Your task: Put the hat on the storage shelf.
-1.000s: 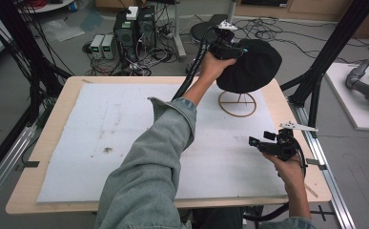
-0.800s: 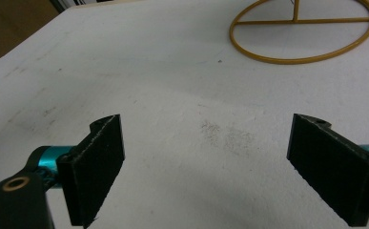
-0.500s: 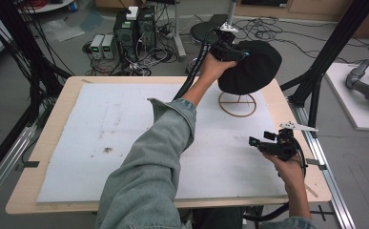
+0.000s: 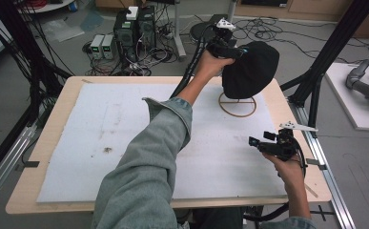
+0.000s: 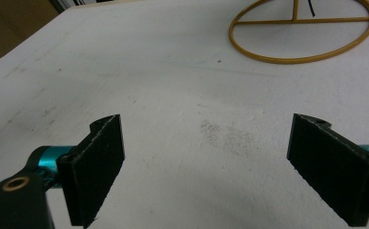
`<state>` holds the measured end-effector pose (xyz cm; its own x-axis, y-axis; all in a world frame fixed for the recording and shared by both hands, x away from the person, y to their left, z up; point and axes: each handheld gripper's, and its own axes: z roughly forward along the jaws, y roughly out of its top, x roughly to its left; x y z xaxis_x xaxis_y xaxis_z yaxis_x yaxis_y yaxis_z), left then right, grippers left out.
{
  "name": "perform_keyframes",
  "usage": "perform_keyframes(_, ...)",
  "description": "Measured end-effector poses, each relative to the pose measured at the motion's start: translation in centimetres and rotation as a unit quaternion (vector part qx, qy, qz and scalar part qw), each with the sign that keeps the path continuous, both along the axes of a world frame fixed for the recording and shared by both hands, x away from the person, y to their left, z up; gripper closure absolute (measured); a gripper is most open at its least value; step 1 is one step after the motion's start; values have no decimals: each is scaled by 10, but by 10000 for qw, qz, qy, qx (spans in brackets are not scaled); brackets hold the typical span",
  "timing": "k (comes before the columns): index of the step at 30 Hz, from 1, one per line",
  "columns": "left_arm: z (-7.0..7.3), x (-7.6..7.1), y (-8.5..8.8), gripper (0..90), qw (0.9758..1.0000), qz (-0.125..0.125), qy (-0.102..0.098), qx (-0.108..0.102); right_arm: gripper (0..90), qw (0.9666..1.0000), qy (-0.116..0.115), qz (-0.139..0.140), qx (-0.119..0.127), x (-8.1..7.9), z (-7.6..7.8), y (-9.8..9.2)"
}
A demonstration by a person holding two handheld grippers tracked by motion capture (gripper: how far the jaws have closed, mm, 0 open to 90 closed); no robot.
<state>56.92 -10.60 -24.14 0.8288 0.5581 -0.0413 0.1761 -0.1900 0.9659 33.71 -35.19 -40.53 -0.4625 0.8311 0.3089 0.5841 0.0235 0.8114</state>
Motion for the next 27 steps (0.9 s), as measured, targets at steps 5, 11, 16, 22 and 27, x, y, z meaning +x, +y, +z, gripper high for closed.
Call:
perform_keyframes(5, 4, -3, 10, 381, 9997, 34, -62, 213, 123, 10000, -4, 16, -19, 0, 1, 1)
perform_keyframes(11, 10, -9, 29, 363, 9986, 59, -111, 513, 123, 10000, -24, 17, -30, 1, 2, 3)
perform_keyframes(16, 15, -15, 48, 347, 9968, 103, -110, 779, 123, 10000, -15, 17, -39, 1, 3, 5)
perform_keyframes(22, 21, -22, 72, 336, 9946, 130, 28, 1029, 123, 9999, -37, 52, -80, 2, 5, 9)
perform_keyframes(27, 26, -29, 91, 334, 9923, 164, 132, 1220, 123, 9999, -58, 95, -128, 3, 6, 13)
